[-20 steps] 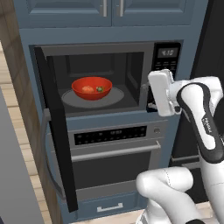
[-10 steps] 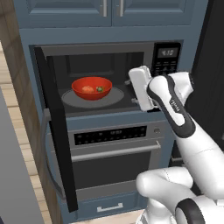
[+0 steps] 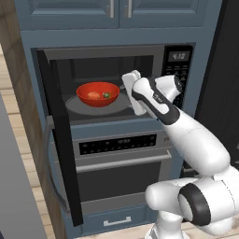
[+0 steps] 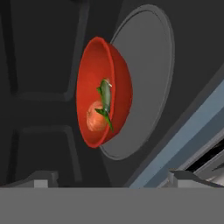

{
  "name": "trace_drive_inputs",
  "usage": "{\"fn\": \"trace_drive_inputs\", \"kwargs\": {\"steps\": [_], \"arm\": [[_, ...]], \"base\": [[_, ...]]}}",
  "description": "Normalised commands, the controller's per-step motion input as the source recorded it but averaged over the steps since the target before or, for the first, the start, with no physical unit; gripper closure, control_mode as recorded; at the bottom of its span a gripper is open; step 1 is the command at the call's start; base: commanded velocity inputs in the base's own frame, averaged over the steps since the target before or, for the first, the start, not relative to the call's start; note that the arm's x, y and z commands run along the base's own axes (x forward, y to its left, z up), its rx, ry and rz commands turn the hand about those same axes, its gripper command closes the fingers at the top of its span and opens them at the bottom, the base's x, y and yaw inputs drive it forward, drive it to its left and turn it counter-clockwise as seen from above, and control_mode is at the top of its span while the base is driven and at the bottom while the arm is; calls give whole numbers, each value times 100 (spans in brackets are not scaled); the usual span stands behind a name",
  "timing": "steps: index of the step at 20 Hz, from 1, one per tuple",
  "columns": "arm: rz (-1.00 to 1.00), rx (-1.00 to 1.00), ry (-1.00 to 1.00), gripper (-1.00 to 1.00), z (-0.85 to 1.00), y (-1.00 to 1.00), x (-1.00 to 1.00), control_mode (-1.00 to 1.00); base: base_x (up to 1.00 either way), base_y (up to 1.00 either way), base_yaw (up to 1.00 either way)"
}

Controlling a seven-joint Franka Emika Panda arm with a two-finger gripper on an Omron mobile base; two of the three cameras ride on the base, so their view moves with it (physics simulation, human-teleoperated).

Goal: The microwave is finished heating the fish and squash. Take the bowl containing the food and place it on the dining counter.

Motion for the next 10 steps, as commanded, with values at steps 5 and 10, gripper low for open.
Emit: {"fn": "trace_drive_inputs", "kwargs": {"steps": [5, 10], "arm": [[-2, -4, 11, -100, -33, 20, 62, -100], [-1, -2, 6, -100, -7, 20, 47, -100]], "base": [[0, 0, 0], [0, 0, 0]]}}
